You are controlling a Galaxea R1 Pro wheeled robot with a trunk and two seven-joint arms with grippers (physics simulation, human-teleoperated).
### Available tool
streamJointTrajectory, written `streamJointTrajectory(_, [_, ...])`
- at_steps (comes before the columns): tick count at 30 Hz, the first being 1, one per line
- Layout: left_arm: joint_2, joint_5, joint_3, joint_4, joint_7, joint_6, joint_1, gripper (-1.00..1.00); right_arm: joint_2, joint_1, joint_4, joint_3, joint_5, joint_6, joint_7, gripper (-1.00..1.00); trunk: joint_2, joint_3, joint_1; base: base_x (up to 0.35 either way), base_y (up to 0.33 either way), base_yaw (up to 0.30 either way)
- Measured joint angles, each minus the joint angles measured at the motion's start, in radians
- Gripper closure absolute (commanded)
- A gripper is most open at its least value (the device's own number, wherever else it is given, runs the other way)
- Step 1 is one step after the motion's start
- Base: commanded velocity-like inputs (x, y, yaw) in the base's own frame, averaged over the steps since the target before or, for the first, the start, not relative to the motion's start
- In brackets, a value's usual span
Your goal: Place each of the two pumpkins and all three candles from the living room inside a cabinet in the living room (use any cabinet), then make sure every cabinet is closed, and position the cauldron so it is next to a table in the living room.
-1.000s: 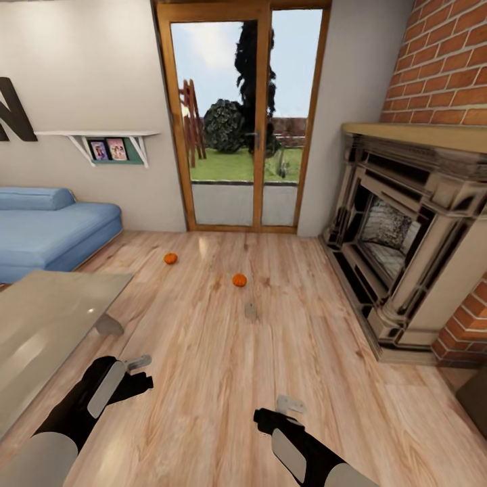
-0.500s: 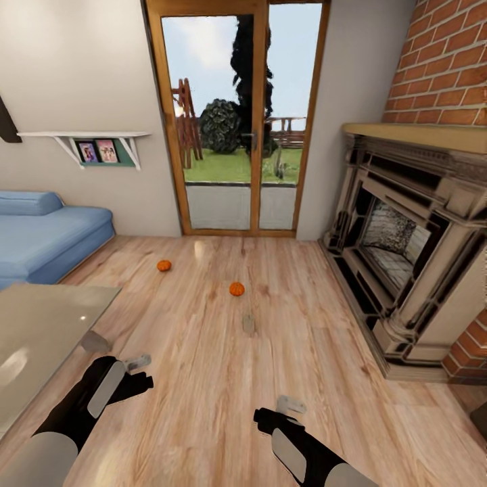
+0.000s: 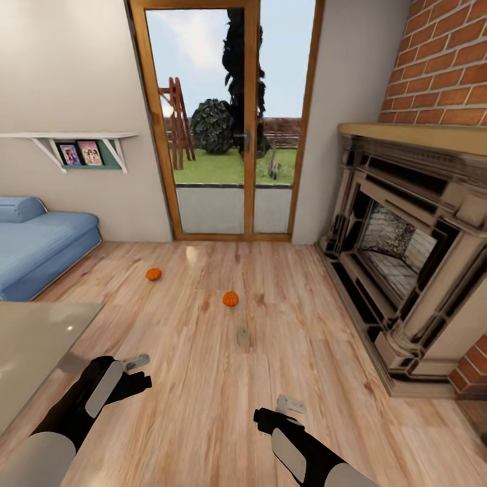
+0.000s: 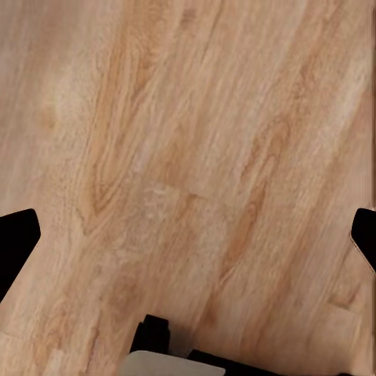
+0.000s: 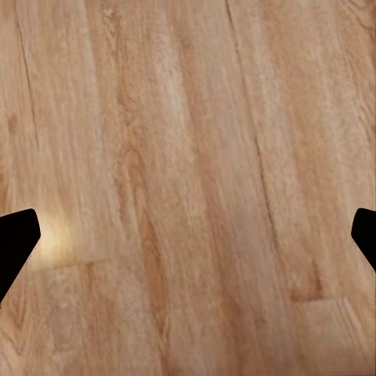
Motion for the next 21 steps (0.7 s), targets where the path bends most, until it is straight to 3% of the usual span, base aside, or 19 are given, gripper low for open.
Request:
streamJointTrajectory(14, [-0.007,0.0,-0.002,0.001,0.0,0.0,0.0,-1.0,0.0,0.0,0.002,0.001,0.002,-0.003,0.0,-1.0,0.0,0.0,0.0,0.335,0.001,0.0])
streamJointTrajectory(21, [-0.005,0.0,0.001,0.001,-0.001,0.0,-0.001,-1.0,0.004,0.0,0.002,0.002,0.002,-0.004,0.0,-1.0,0.0,0.0,0.0,0.318,0.096,0.0])
